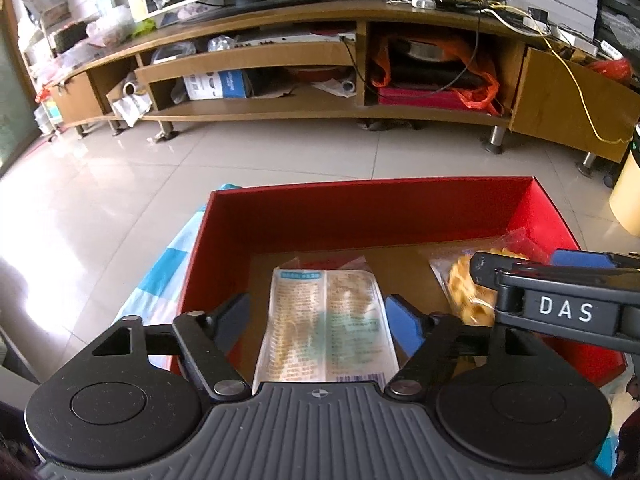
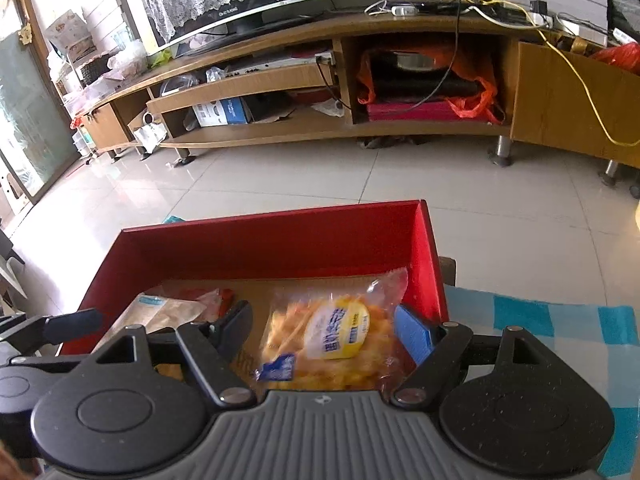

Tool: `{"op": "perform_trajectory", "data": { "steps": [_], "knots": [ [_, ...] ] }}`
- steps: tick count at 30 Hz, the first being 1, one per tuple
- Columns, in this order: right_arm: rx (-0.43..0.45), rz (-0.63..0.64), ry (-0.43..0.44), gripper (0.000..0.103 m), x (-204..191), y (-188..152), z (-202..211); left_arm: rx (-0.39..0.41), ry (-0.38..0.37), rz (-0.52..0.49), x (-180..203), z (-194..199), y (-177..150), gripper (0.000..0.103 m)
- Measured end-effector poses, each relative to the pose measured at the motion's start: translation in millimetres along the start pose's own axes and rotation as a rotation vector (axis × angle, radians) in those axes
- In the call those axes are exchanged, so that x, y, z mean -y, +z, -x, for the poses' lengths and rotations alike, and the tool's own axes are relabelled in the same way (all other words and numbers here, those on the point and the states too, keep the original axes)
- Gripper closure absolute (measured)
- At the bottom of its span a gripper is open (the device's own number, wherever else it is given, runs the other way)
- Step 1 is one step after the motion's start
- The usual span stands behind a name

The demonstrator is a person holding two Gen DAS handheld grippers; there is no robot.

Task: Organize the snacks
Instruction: 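Lower both packets into the red box and open both grippers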

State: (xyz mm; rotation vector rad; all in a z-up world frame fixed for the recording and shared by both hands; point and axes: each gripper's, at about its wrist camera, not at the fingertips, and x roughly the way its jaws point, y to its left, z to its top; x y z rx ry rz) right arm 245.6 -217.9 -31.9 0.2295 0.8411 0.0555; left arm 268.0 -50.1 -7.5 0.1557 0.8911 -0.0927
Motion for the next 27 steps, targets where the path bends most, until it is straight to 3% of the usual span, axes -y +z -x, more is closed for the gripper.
{"op": "perform_trajectory", "data": {
  "steps": [12, 17, 21, 27],
  "knots": [
    [0.046, 0.001, -0.006, 0.023, -3, 5, 22, 0.022, -0.034, 0.034, -10, 18, 4, 0.019],
    [0.044, 0.023, -0.023, 0.023, -3, 2, 38, -0.025, -0.076, 0.030, -10, 25, -6, 0.023],
    [0.062, 0.035, -0.037, 0.023, -4, -3, 59, -0.069, -0.115, 0.001, -2, 29, -16, 0.025],
    [0.078, 0.064, -0.086, 0.023, -5, -14, 86, -0.053, -0.099, -0.089, 16, 36, -26, 0.023]
  ]
}}
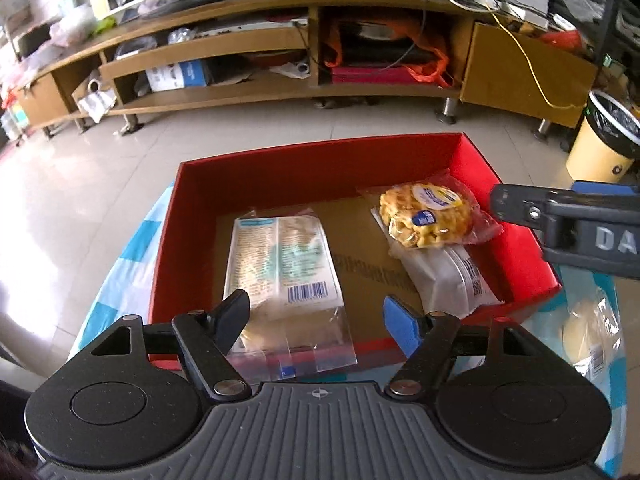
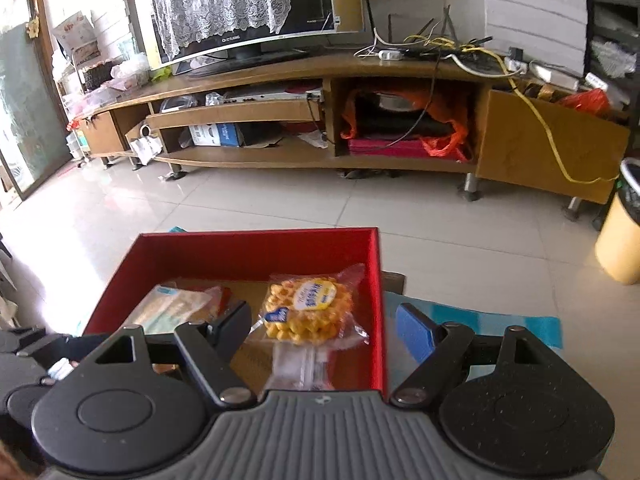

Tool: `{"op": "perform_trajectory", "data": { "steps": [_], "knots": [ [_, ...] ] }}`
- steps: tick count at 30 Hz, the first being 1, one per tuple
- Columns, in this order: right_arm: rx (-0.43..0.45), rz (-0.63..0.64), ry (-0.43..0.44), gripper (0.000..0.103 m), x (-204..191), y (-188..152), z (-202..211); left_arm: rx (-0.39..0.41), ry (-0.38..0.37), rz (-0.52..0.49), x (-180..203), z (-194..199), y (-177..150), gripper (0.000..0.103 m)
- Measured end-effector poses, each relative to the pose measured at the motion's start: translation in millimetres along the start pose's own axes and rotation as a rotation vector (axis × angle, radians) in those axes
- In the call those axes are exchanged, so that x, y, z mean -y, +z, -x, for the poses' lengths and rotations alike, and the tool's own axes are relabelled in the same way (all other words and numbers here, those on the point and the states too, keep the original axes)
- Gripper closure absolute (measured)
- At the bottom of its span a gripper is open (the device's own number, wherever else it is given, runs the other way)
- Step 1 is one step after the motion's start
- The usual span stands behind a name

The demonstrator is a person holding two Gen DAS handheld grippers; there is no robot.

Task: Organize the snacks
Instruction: 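Lower both packets into the red box and open both grippers, then withdraw both grippers from the box toward the remaining snacks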

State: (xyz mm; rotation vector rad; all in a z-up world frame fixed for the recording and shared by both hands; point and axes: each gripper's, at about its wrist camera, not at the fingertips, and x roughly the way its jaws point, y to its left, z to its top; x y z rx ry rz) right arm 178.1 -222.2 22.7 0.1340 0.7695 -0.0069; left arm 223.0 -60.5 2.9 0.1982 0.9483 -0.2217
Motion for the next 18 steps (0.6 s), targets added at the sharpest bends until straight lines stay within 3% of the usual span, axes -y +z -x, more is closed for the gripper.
{"op": "perform_trajectory", "data": {
  "steps": [10, 15, 18],
  "knots": [
    [0.001, 0.056, -0.063, 0.023, 0, -13, 17, 0.044, 0.121, -0.109, 20, -26, -1, 0.026],
    [0.001, 0.073, -0.081, 0.023, 2, -13, 17, 0.053, 0.111, -0.028, 4, -24, 9, 0.033],
    [0.001, 0.073, -0.081, 0.023, 4, -13, 17, 0.082, 0.076, 0.026, -6, -9, 15, 0.022]
  ]
}}
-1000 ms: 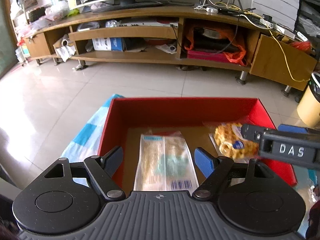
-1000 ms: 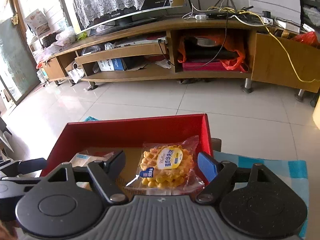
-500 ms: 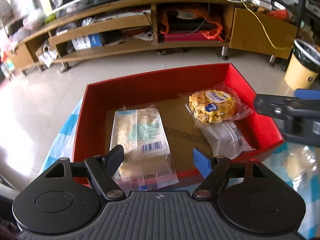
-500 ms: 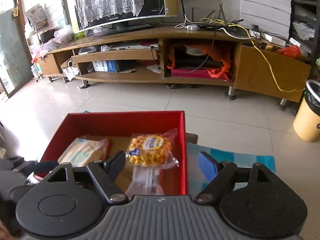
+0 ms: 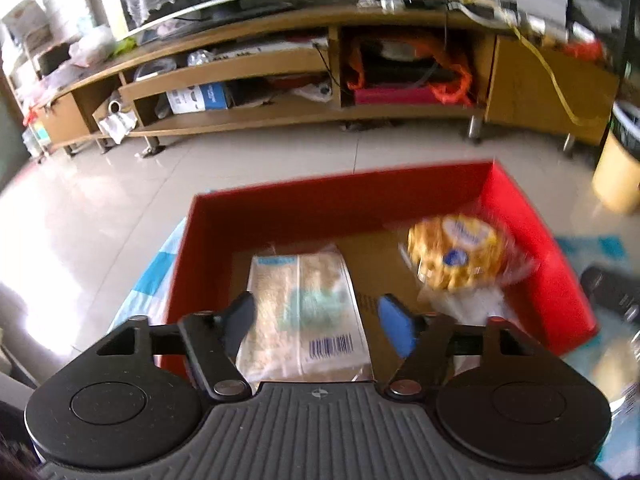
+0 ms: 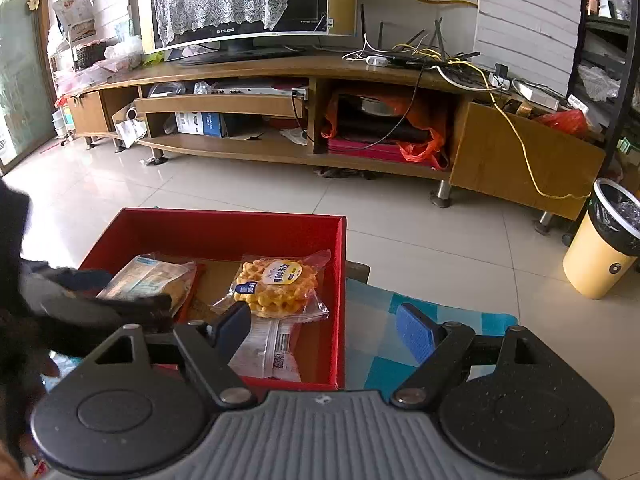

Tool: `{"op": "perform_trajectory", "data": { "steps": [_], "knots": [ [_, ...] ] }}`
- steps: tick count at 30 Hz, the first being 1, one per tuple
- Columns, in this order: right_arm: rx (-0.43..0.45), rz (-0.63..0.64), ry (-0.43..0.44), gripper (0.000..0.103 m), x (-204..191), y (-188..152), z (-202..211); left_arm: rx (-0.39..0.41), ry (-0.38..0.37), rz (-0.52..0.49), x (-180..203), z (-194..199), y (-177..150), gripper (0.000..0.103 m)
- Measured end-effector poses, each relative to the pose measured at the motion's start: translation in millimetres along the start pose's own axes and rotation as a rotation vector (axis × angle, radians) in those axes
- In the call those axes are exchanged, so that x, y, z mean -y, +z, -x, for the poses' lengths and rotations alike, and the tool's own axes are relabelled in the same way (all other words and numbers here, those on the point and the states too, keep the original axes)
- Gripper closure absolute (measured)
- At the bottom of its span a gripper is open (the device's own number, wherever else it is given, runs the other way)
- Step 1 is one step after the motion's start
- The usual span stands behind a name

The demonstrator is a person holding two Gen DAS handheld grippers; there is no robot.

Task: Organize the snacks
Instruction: 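Withdraw both grippers from the box toward the remaining snacks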

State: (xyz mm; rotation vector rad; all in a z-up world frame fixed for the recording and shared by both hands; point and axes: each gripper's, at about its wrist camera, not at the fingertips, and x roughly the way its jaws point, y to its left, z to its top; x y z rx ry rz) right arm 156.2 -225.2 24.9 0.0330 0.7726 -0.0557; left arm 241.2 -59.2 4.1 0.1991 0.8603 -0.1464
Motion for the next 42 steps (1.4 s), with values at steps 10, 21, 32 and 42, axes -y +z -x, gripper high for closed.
{"op": "perform_trajectory", "data": {
  "steps": [10, 21, 32, 42],
  "knots": [
    [0.000, 0.028, 0.024, 0.022, -10, -6, 12, 0.022, -0.040, 0.011, -14, 35, -7, 0.016],
    [-0.009, 0.068, 0.062, 0.018, -30, -21, 27, 0.008, -0.062, 0.055, -38, 64, -31, 0.014],
    [-0.067, 0.082, 0.115, 0.016, -43, -45, 35, -0.044, -0.034, 0.084, -71, 90, -77, 0.012],
    [-0.102, 0.122, 0.160, 0.016, -60, -62, 42, -0.185, -0.098, 0.056, -70, 101, -139, 0.010]
  ]
}}
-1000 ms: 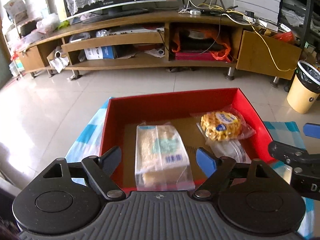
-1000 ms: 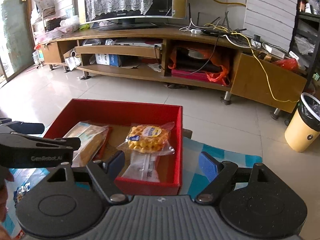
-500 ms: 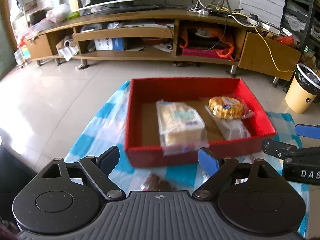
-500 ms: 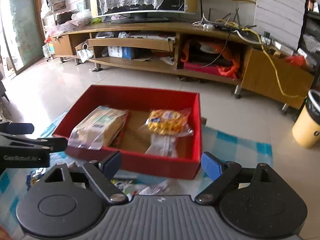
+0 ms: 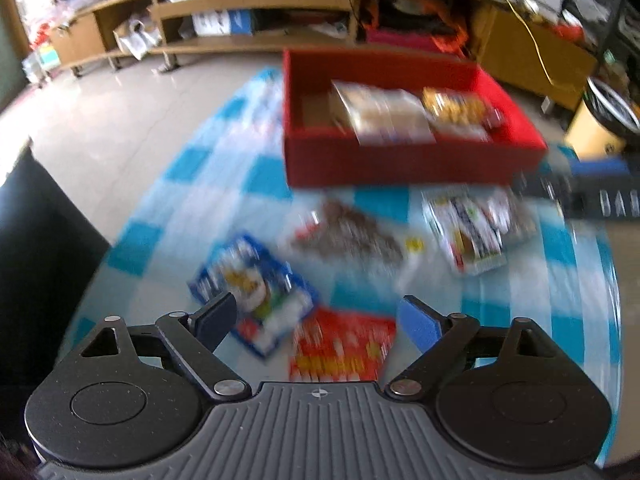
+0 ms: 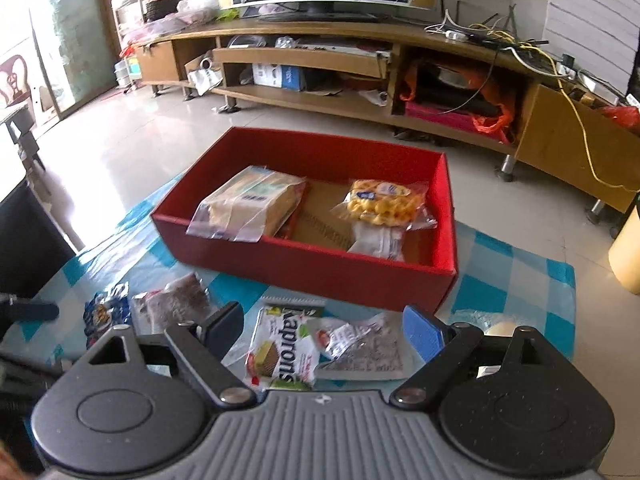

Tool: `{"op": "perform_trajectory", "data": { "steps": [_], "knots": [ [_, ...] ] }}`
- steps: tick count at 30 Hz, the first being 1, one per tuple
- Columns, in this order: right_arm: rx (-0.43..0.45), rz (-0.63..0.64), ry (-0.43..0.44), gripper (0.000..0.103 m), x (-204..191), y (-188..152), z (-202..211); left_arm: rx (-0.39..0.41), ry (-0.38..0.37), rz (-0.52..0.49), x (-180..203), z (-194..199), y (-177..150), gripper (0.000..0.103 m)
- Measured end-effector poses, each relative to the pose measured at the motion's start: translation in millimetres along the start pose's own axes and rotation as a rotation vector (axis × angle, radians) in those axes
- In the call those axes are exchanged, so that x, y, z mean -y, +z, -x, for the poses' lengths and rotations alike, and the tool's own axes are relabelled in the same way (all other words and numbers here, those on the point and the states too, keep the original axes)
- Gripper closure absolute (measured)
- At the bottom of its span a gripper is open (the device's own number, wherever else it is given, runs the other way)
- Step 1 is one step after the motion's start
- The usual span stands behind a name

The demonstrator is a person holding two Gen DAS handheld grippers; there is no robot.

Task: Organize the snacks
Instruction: 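Withdraw both grippers from the box toward the remaining snacks, then grasp the red chips packet with the left gripper while the right gripper approaches the silver sachet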

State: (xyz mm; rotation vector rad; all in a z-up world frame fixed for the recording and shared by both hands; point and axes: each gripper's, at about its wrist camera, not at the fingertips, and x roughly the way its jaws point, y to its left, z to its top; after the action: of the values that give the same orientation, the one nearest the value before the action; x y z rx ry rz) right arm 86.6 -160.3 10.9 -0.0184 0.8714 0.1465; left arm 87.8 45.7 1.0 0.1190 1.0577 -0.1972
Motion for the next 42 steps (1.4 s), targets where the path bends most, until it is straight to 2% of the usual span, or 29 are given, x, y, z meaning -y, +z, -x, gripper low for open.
{"op": "perform_trajectory", "data": {
  "steps": [5, 9, 12, 14, 17, 19, 27, 30, 32, 35, 37, 42],
  "knots": [
    [-0.023, 0.007, 0.007, 0.016, 2, -5, -2, -0.085, 0.025, -0.080, 16, -25, -18, 0.009],
    [-0.031, -0.030, 0.001, 0.016, 19, -6, -1, -0.142, 0.029, -0.092, 22, -44, -23, 0.010],
    [-0.044, -0.083, 0.014, 0.016, 35, -5, -3, -0.153, 0.045, -0.087, 22, -53, -27, 0.013],
    [-0.060, -0.121, 0.028, 0.016, 43, -3, -9, -0.161, 0.002, -0.052, 18, -50, -26, 0.030],
    [-0.076, -0.146, 0.054, 0.016, 46, 1, -18, -0.161, -0.019, -0.047, 15, -45, -28, 0.039],
    [-0.086, -0.156, 0.080, 0.016, 47, 4, -26, -0.161, -0.041, -0.060, 17, -42, -29, 0.040],
    [-0.137, -0.157, 0.194, 0.016, 49, 9, -73, -0.166, -0.087, -0.079, 17, -35, -38, 0.041],
    [-0.140, -0.104, 0.165, 0.016, 48, 10, -80, -0.172, -0.093, -0.075, 16, -38, -37, 0.040],
    [-0.155, -0.098, 0.181, 0.016, 51, 8, -89, -0.174, -0.093, -0.076, 16, -39, -35, 0.039],
    [-0.164, -0.113, 0.281, 0.016, 57, 4, -101, -0.177, -0.094, -0.070, 15, -40, -36, 0.039],
    [-0.156, -0.078, 0.312, 0.016, 57, 5, -103, -0.177, -0.095, -0.069, 15, -40, -36, 0.039],
    [-0.198, -0.014, 0.366, 0.013, 57, 5, -117, -0.178, -0.092, -0.079, 17, -41, -36, 0.037]
  ]
}}
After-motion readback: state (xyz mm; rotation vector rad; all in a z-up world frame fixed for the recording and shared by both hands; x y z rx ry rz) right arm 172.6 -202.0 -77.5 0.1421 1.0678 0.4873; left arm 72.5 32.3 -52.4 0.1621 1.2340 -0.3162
